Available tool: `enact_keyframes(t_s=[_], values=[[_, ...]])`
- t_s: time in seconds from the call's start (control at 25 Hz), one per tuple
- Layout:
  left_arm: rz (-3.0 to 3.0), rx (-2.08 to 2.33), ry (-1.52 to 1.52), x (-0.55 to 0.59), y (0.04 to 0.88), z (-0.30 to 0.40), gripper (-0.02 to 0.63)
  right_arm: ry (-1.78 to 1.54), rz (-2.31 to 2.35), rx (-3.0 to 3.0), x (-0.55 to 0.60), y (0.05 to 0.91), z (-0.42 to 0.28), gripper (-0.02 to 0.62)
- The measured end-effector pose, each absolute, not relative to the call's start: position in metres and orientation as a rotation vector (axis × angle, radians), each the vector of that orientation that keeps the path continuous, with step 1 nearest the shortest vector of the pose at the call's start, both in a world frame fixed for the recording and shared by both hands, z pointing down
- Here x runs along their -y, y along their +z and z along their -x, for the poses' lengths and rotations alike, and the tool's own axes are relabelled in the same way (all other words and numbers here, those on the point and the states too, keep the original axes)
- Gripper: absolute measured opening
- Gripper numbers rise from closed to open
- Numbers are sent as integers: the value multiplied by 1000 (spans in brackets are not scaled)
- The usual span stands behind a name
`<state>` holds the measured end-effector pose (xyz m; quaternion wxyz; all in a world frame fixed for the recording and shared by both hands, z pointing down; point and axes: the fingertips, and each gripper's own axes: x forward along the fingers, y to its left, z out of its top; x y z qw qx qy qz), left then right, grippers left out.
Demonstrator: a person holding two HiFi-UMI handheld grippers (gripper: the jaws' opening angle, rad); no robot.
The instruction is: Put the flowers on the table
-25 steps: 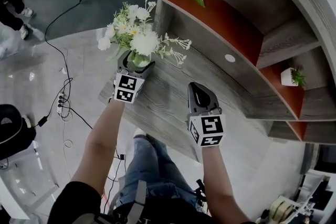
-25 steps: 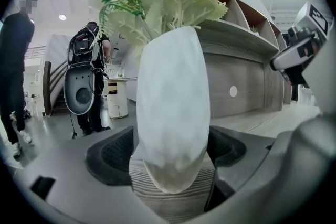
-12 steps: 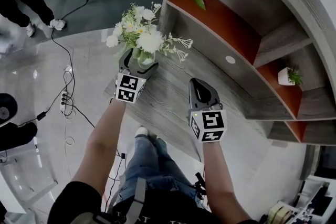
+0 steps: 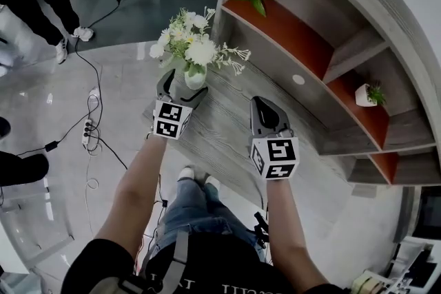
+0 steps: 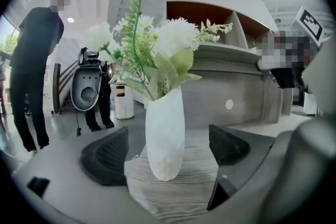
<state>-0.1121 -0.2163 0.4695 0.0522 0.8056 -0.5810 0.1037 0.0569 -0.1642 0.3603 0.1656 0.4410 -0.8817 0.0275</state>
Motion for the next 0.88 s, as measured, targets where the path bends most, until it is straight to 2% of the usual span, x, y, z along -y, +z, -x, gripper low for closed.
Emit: enact_keyframes(t_s=[0.88], values=[[-2469,1882,194,163,384,114,465,-40,-1280,2571,138,302,-72,14]])
